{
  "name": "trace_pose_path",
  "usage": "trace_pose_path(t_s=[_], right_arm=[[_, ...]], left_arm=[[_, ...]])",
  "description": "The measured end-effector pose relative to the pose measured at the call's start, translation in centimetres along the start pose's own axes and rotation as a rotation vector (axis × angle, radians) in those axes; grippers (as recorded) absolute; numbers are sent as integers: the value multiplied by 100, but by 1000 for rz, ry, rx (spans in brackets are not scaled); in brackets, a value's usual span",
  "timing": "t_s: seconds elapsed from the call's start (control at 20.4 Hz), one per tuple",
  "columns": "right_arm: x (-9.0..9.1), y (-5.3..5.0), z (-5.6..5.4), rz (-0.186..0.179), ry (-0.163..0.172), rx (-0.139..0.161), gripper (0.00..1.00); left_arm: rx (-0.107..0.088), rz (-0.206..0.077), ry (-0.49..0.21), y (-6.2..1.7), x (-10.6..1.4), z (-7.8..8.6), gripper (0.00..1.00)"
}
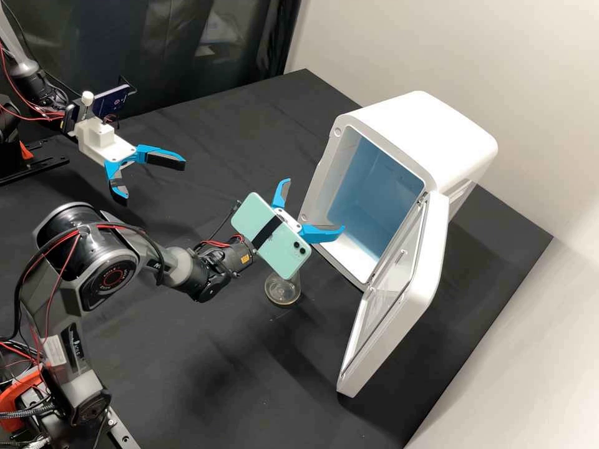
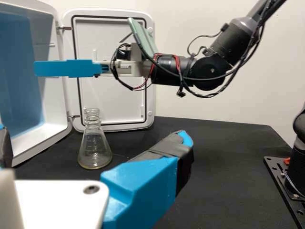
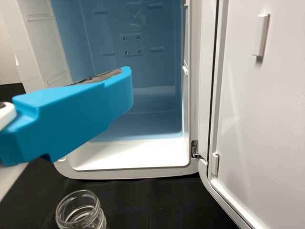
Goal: Place the flask in the incubator
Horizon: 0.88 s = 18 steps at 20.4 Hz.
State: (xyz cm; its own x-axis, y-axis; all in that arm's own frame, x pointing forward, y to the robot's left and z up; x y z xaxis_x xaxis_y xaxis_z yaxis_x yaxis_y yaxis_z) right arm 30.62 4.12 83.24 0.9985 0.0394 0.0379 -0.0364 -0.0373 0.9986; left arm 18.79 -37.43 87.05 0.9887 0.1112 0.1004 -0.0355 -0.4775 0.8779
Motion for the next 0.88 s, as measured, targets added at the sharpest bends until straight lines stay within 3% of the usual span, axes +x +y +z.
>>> trace_pose_path(t_s=[0.44,0.69,0.73,0.88], right_arm=[[-9,7,3,9,7,5,100],[-215,32,199,43,29,-2,100],[-261,35,269,51,24,-8,100],[-391,23,422,28,-11,-17,100]], left_arm=[[-9,2,10,4,-13,-24,100],[-18,7,13,11,-18,-35,100],[-18,7,13,11,-18,-35,100],[-10,17,6,33,-25,-19,100]])
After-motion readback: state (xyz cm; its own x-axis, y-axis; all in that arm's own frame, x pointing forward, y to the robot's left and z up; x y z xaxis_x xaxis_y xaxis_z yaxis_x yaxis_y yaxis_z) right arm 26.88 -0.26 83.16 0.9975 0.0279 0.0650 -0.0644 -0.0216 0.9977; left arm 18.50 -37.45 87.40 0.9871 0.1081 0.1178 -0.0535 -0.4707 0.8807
